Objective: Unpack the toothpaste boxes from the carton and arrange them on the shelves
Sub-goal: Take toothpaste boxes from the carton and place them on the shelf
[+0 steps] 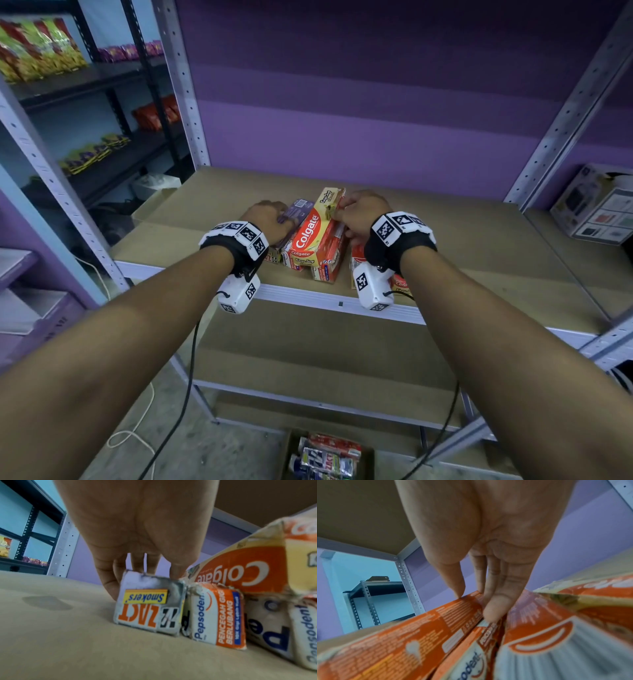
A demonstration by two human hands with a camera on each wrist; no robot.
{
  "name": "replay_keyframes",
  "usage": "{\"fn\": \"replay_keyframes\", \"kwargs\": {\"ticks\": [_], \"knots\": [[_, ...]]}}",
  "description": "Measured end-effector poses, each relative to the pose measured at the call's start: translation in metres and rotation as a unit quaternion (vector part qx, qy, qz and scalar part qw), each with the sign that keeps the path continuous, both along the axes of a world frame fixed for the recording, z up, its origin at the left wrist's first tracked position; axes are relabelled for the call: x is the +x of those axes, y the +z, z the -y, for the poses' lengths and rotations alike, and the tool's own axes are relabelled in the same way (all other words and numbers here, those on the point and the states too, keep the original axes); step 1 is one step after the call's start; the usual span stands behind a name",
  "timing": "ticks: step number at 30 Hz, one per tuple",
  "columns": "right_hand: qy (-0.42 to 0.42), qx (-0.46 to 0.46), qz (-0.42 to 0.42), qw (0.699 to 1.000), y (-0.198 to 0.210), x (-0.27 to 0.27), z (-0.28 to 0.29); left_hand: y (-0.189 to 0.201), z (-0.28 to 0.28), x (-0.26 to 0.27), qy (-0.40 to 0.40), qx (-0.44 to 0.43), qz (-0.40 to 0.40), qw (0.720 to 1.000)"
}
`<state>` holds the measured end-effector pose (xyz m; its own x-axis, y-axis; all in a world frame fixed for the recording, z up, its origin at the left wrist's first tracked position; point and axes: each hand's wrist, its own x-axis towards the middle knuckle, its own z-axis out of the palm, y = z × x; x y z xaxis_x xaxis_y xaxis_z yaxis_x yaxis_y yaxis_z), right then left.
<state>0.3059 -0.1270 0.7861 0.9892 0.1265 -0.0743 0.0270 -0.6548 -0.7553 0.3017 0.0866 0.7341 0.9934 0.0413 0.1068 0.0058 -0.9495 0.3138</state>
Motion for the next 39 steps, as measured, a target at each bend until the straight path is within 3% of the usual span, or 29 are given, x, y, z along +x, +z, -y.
{"fn": "replay_keyframes", "kwargs": {"ticks": [5,11,17,25,32,39], "knots": [[0.076,-0.13,0.067,0.986,0.015,-0.013,0.018,0.022,0.005,-0.012,-0.044,0.035,0.033,0.998],[0.118,-0.186,0.084,0.972,0.02,-0.036,0.041,0.052,0.019,-0.043,-0.179,0.065,0.088,0.978],[0.137,-0.205,0.098,0.964,0.026,-0.054,0.072,0.057,0.038,-0.074,-0.238,0.111,0.086,0.961],[0.155,-0.181,0.104,0.966,0.018,-0.088,0.103,0.041,0.058,-0.112,-0.301,0.19,0.155,0.922],[0.171,-0.188,0.052,0.966,-0.008,-0.121,0.119,0.003,0.069,-0.144,-0.327,0.148,0.149,0.922],[0.182,-0.204,-0.044,0.961,-0.067,-0.139,0.128,-0.045,0.081,-0.162,-0.34,0.083,0.038,0.936]]}}
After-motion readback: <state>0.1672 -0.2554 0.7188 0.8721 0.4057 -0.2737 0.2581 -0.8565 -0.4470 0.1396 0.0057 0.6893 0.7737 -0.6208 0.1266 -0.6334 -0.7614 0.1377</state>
